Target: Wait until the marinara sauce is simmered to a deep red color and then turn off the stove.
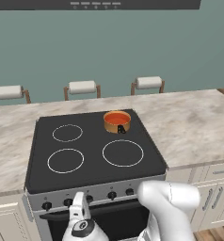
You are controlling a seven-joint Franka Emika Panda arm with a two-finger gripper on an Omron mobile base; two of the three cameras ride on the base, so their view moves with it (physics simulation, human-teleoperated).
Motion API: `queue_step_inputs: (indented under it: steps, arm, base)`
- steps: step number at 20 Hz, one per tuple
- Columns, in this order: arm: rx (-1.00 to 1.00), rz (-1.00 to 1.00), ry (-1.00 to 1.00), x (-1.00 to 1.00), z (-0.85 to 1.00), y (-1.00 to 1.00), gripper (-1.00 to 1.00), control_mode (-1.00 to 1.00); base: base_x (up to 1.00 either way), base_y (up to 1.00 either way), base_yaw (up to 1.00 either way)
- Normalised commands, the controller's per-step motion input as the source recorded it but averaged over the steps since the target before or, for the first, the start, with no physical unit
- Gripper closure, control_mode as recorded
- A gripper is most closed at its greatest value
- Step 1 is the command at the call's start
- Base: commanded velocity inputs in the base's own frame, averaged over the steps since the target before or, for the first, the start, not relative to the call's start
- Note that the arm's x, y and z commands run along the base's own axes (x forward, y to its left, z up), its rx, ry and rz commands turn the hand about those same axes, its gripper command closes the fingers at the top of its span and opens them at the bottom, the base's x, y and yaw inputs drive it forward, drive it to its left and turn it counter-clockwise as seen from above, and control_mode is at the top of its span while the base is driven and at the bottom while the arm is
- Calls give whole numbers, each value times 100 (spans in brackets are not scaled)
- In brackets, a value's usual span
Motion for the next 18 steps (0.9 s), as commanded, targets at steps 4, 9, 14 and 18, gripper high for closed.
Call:
queue_step_inputs:
  steps: [4,9,14,18]
  arm:
    - [63,-48,-5,-19,-17,-26,100,-100]
    - [73,-45,-13,-51,-22,-52,100,-100]
    - [82,-39,-20,-55,-29,-65,100,-100]
    - [80,-44,-22,-45,-35,-54,100,-100]
  base:
    - [0,0,0]
    - [0,0,0]
    - [0,0,0]
    - [0,0,0]
